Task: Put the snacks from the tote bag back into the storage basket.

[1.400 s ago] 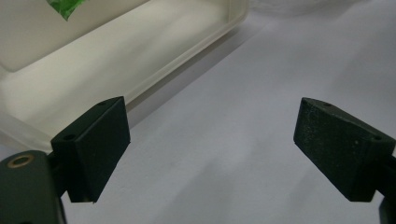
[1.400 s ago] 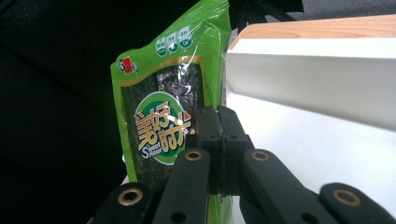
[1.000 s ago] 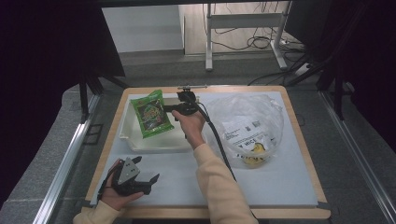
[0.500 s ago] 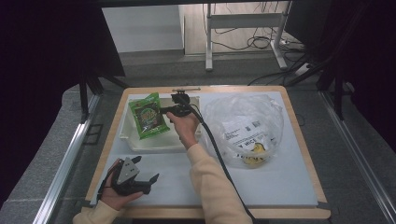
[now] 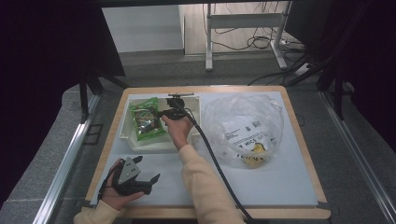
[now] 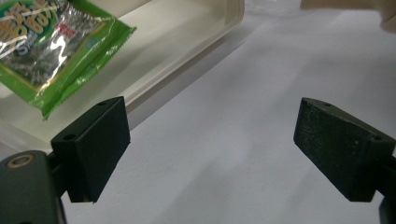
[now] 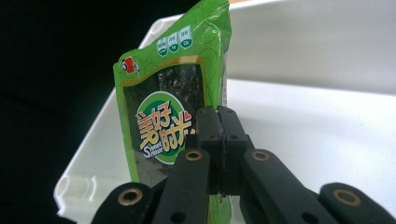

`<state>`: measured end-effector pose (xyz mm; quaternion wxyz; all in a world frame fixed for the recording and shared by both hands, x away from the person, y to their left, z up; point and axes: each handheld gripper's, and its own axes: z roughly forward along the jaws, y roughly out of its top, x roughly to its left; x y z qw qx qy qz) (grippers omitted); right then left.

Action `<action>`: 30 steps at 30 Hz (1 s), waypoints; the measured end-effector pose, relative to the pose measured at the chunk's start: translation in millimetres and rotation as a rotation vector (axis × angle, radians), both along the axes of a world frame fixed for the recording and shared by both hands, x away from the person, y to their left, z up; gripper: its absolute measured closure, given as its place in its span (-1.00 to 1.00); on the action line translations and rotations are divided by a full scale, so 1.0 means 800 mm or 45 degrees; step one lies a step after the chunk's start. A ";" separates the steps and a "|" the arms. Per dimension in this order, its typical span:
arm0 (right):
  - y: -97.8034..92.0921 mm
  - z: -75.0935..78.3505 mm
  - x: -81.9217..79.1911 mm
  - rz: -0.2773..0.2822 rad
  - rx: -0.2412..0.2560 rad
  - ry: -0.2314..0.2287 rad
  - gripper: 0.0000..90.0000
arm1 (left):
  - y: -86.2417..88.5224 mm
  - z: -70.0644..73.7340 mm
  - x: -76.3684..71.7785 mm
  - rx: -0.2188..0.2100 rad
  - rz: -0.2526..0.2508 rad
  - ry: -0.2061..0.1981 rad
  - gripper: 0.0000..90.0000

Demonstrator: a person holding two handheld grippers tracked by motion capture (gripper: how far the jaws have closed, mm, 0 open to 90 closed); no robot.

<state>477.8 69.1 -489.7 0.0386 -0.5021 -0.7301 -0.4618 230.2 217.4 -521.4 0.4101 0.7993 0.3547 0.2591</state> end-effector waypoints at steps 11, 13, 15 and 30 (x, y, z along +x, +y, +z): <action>0.014 -0.017 -0.003 -0.030 -0.124 0.006 0.89 | 0.002 0.001 0.000 -0.001 -0.003 -0.005 -0.76; 0.016 -0.016 -0.004 -0.015 -0.132 0.005 0.63 | 0.001 0.001 0.000 -0.004 -0.001 -0.002 -0.76; 0.017 -0.015 -0.005 -0.006 -0.150 0.000 0.42 | 0.001 0.001 0.000 -0.003 0.000 -0.002 -0.76; 0.006 0.017 -0.019 0.078 -0.181 -0.113 0.03 | 0.001 0.000 0.000 0.005 0.004 -0.004 -0.76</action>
